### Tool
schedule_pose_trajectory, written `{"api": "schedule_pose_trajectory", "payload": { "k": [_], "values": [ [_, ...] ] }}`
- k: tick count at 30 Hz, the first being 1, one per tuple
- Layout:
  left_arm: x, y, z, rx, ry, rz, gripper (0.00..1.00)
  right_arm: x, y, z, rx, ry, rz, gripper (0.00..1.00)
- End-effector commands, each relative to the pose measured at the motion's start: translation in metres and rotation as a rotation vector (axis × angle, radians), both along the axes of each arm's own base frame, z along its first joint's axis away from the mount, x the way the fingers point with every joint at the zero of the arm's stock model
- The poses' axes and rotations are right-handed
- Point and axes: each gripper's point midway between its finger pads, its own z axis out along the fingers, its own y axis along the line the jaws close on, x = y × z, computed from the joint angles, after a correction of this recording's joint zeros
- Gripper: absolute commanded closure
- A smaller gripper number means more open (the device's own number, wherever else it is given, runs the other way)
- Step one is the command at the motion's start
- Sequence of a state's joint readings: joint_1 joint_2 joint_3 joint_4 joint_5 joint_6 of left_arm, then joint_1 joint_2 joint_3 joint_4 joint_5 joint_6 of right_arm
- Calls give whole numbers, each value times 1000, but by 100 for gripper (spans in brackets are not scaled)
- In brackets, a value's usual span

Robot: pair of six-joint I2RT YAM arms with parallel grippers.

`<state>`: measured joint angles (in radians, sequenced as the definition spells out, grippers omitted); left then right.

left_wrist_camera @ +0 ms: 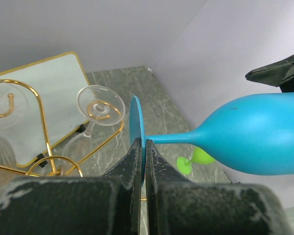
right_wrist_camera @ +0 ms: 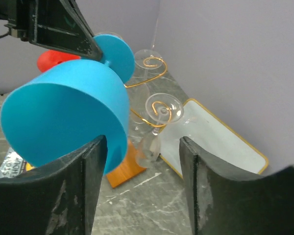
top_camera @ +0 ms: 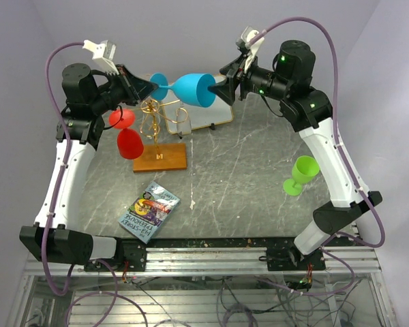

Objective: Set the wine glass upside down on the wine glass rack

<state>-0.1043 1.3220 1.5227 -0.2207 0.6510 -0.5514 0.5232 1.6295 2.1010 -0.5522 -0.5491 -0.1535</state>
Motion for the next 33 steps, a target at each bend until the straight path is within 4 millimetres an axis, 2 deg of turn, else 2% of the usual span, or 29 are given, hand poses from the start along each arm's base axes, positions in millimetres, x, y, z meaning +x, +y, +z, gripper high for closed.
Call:
{"api": "schedule_pose_trajectory", "payload": {
  "k": [1, 5, 10, 14, 17, 22, 29, 33],
  "values": [
    [-5, 13, 24, -6, -70, 49, 93, -7, -16, 11, -23, -59, -55, 32],
    [-5, 24, 30, 21, -99, 97, 93, -8, -27, 13, -49, -87, -98, 19],
    [-3, 46, 38, 128, -153, 222, 93, -9, -42, 14, -84, -118, -157, 17],
    [-10, 58, 49, 252, -235, 278, 93, -9, -57, 19, -95, -137, -211, 16],
    [-19, 52, 57, 344, -306, 264, 93, -11, -63, 25, -89, -145, -225, 16],
    [-32, 47, 71, 467, -406, 244, 93, -2, -88, 33, -78, -152, -283, 16],
    [-49, 29, 80, 556, -502, 146, 93, 3, -109, 31, -55, -131, -305, 16],
    [-49, 27, 80, 599, -524, 136, 93, 4, -113, 24, -40, -104, -283, 16]
  ]
}}
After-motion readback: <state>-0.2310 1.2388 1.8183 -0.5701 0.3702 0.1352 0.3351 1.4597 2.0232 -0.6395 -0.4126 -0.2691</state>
